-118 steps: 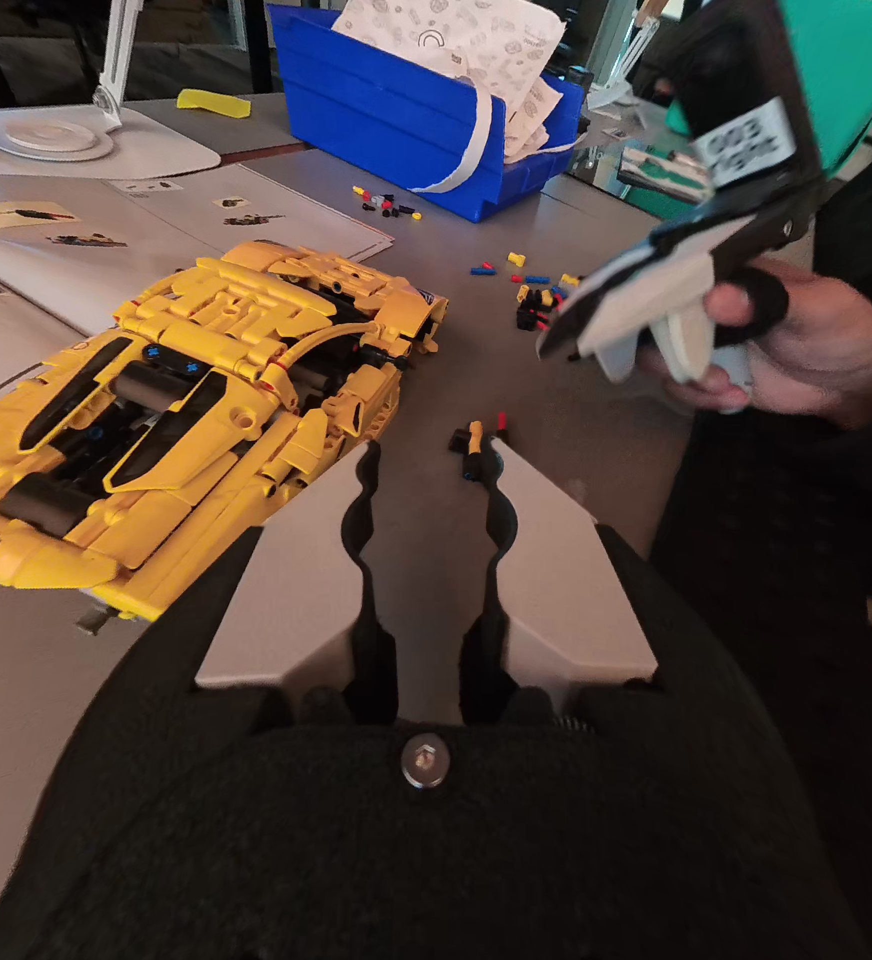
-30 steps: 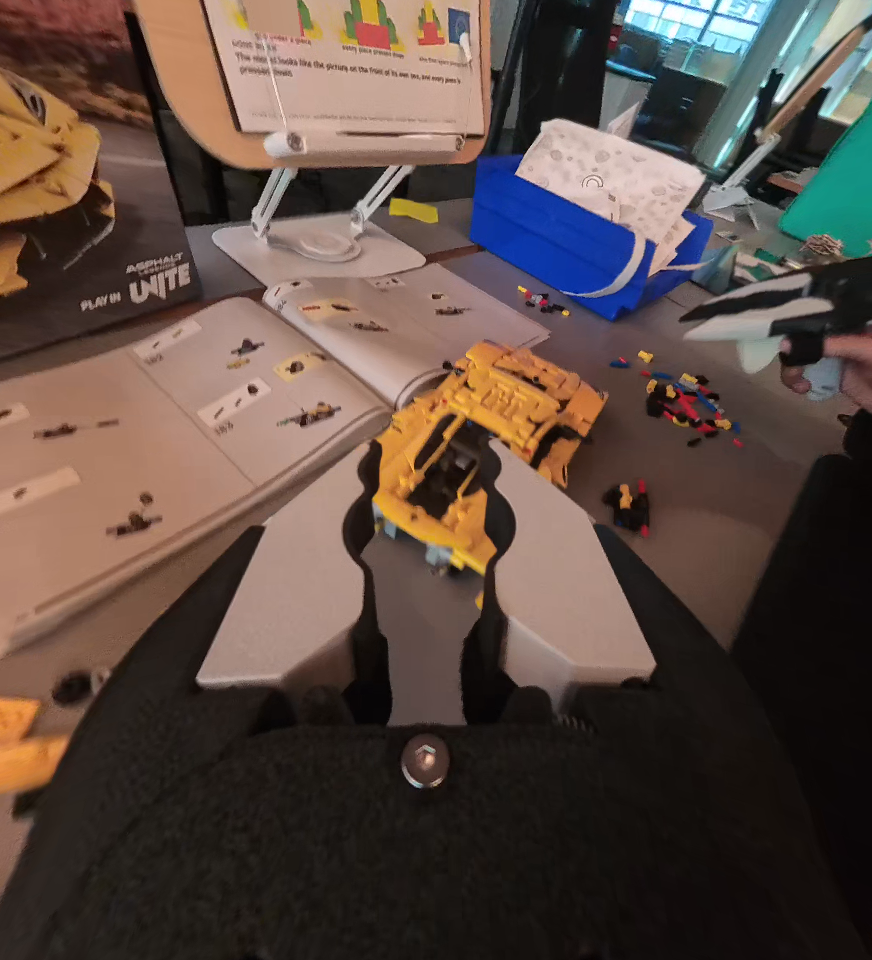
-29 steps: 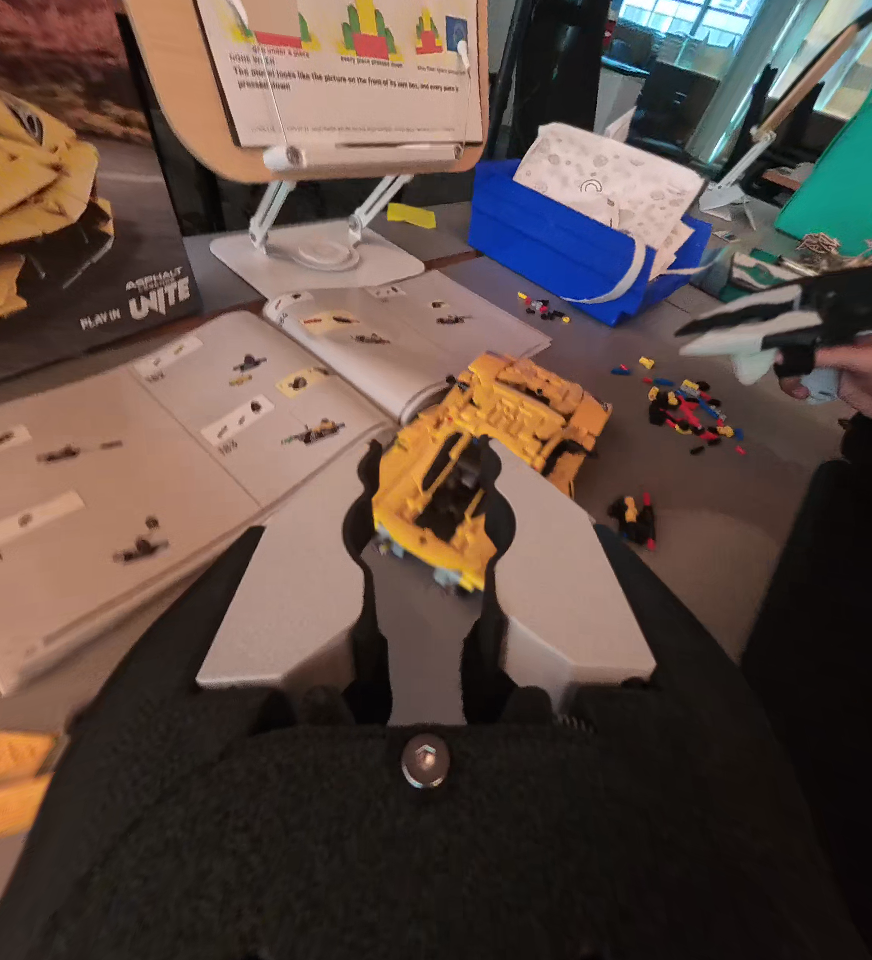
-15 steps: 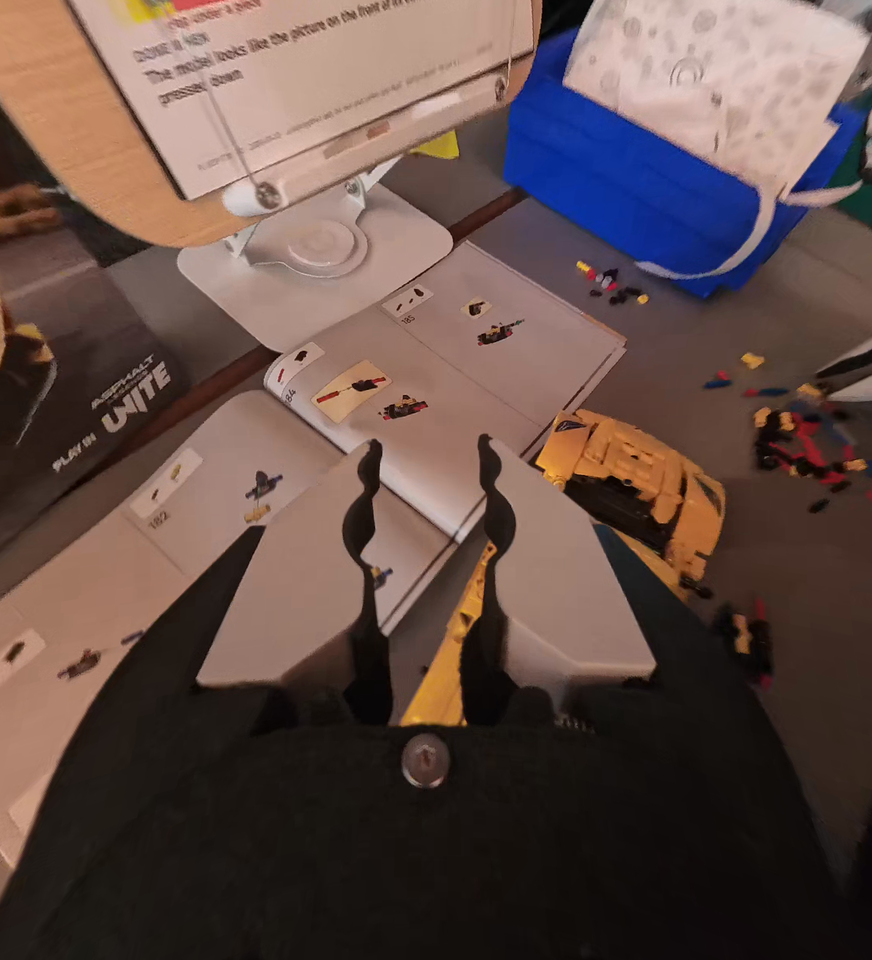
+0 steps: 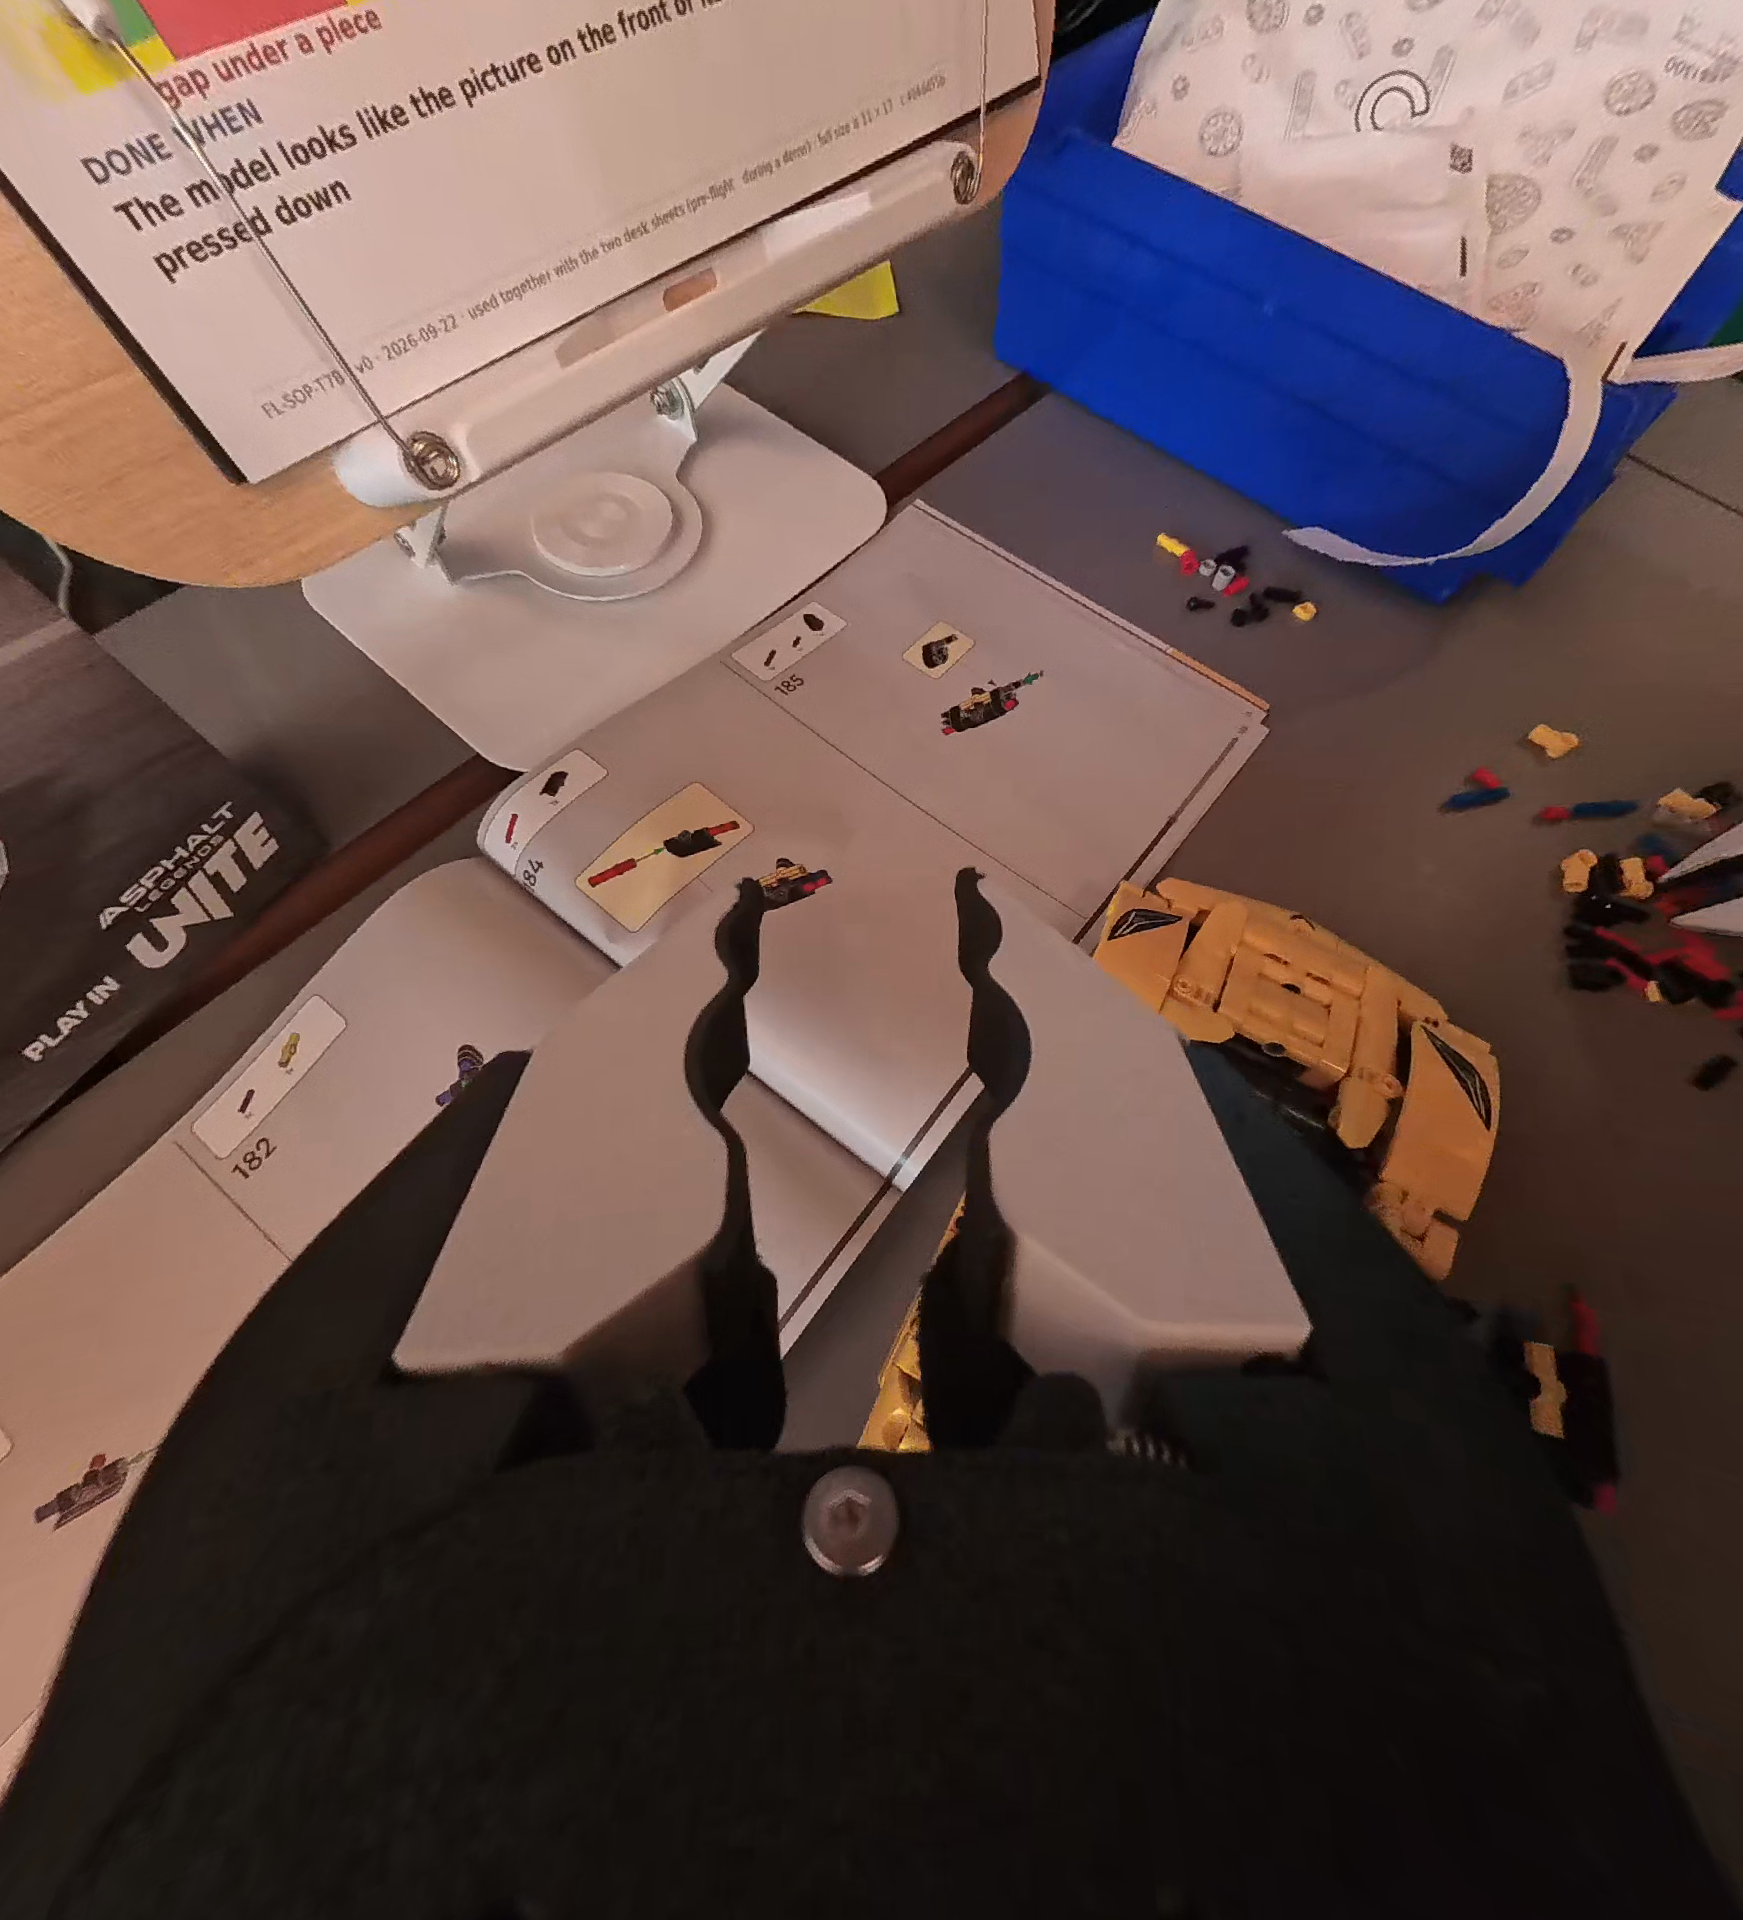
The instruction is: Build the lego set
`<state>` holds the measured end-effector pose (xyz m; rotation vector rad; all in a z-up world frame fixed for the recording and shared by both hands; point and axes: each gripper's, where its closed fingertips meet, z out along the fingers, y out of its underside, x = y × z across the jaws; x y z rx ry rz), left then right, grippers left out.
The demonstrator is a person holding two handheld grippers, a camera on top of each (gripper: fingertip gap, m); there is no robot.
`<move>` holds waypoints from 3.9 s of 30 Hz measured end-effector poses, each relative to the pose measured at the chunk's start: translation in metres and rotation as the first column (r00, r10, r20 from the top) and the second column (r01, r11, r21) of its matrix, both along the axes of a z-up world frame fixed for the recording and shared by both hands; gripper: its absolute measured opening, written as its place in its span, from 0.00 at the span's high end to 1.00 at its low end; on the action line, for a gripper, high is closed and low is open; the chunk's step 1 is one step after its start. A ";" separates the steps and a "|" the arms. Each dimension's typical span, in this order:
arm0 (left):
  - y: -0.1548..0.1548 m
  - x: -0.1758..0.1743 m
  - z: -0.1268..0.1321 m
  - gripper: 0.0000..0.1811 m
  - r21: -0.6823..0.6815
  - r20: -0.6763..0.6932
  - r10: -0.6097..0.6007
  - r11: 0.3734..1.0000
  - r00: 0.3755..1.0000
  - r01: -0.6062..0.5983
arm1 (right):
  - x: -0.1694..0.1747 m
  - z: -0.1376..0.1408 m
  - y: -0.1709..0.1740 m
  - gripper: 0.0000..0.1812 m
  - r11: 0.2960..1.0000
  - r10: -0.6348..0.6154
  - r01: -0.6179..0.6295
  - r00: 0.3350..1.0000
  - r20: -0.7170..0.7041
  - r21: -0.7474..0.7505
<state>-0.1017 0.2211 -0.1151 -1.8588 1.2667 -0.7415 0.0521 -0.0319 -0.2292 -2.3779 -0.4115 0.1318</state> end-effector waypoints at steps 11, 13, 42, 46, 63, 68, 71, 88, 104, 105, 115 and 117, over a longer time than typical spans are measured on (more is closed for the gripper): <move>0.000 -0.001 -0.008 0.79 0.003 -0.027 -0.013 1.000 1.000 0.013 | 0.006 -0.015 0.001 0.96 0.999 -0.004 0.006 0.998 0.058 -0.049; -0.001 -0.001 -0.009 0.79 0.006 -0.031 -0.016 1.000 0.999 0.016 | 0.004 -0.016 0.000 0.97 0.999 0.009 -0.006 0.998 0.056 -0.051; -0.021 0.004 -0.008 0.79 0.015 -0.046 -0.090 0.996 0.995 0.091 | -0.170 -0.011 -0.001 0.98 0.856 0.515 -0.517 0.851 -0.103 -0.001; -0.025 0.004 -0.004 0.79 0.010 -0.042 -0.097 0.995 0.994 0.098 | -0.172 -0.016 -0.002 0.98 0.856 0.513 -0.516 0.854 -0.090 -0.016; -0.029 0.001 0.001 0.79 0.016 -0.047 -0.108 0.994 0.993 0.109 | 0.030 0.017 -0.017 0.91 0.998 -0.027 0.024 0.998 0.058 0.055; -0.029 0.002 -0.001 0.79 0.016 -0.052 -0.110 0.994 0.993 0.111 | 0.071 0.013 -0.038 0.93 0.993 -0.113 0.112 0.993 0.029 0.029; -0.030 0.003 -0.002 0.79 0.020 -0.057 -0.117 0.993 0.992 0.118 | 0.061 0.008 -0.039 0.93 0.996 -0.093 0.093 0.996 0.004 0.014; -0.033 0.004 -0.004 0.79 0.027 -0.068 -0.133 0.991 0.989 0.135 | 0.023 -0.010 0.006 0.90 0.998 0.050 -0.049 0.998 0.022 -0.048; -0.031 0.003 -0.005 0.79 0.023 -0.070 -0.129 0.991 0.989 0.131 | 0.021 -0.006 0.004 0.92 0.998 0.048 -0.047 0.998 0.045 -0.039; -0.031 0.003 -0.005 0.79 0.023 -0.069 -0.129 0.991 0.989 0.131 | 0.018 -0.001 0.004 0.92 0.998 0.055 -0.054 0.998 0.036 -0.030; -0.029 0.000 -0.011 0.79 0.012 -0.088 -0.121 0.992 0.989 0.122 | -0.126 0.019 -0.009 0.92 0.910 0.412 -0.409 0.876 -0.249 0.067; -0.029 -0.001 -0.010 0.79 0.024 -0.091 -0.120 0.992 0.989 0.123 | -0.151 0.006 -0.012 0.92 0.884 0.460 -0.465 0.855 -0.239 0.039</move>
